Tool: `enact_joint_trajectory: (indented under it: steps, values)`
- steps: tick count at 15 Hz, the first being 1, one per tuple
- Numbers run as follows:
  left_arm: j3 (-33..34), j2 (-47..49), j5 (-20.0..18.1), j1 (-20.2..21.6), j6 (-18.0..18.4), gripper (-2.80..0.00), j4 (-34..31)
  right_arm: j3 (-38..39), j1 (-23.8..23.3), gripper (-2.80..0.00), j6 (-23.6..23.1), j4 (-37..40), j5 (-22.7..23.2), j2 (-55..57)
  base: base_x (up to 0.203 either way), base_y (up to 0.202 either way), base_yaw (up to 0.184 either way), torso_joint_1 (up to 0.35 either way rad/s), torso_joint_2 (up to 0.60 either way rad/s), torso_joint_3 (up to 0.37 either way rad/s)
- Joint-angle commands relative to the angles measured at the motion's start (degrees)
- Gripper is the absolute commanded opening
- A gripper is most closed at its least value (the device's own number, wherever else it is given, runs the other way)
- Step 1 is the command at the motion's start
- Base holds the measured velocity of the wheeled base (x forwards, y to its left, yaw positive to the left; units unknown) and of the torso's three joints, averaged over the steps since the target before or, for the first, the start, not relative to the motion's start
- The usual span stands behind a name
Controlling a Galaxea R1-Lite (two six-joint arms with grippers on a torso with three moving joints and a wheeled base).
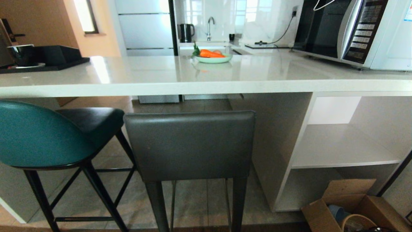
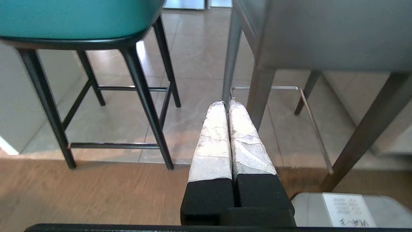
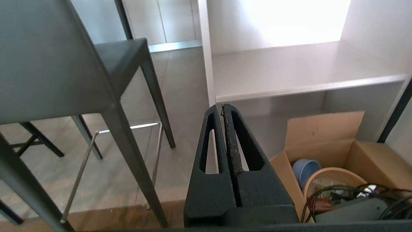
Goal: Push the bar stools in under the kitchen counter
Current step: Pull the gray chair out from under the dining table
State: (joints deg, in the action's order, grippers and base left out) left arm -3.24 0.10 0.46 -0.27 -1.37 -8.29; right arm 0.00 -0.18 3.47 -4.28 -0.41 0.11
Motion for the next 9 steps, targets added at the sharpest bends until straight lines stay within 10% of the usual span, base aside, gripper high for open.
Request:
enact_joint_trajectory:
  steps: [1,9]
  values:
    - [-0.01,-0.01,-0.02,0.00,-0.04,-2.80,-0.06,1.58,0.01,-2.80,0.04,-0.05,-0.02,-0.02,0.000,0.000,0.000,-0.066,0.28,0.042]
    - [-0.01,-0.01,0.06,0.00,-0.04,-2.80,-0.06,1.58,0.01,-2.80,-0.05,-0.11,-0.02,-0.02,0.000,0.000,0.000,-0.006,0.07,0.041]
